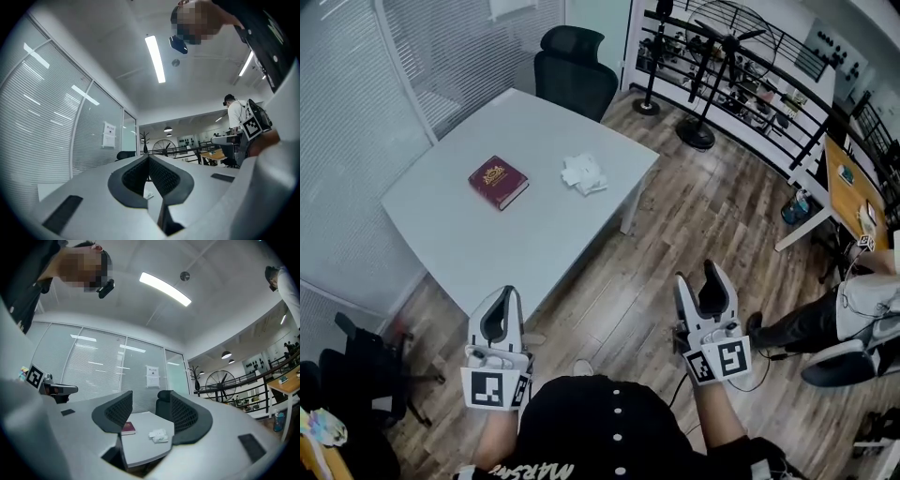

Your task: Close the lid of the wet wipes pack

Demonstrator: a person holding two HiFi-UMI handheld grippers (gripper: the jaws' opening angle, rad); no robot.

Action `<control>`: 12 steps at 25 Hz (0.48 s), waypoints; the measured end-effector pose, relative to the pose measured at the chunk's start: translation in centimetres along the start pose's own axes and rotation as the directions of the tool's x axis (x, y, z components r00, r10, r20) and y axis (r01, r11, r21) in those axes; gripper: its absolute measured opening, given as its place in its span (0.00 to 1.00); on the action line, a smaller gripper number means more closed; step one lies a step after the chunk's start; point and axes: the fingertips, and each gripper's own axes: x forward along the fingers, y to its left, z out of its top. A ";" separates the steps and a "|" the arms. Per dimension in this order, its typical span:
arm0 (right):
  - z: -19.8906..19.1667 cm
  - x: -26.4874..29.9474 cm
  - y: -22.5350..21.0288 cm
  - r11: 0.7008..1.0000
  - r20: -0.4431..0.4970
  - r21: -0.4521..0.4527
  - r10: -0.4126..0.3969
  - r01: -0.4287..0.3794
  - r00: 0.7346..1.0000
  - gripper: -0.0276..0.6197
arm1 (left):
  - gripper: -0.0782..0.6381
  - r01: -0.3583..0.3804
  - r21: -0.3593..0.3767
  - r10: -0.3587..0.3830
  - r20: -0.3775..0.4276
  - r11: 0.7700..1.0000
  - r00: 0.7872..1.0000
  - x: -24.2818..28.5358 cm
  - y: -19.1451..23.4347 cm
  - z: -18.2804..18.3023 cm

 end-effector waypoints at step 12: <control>-1.5 3.3 0.9 1.000 -0.013 0.007 -0.014 0.014 1.000 0.43 | 0.12 0.034 -0.020 -0.034 -0.032 0.999 0.999 2.5 2.6 -2.3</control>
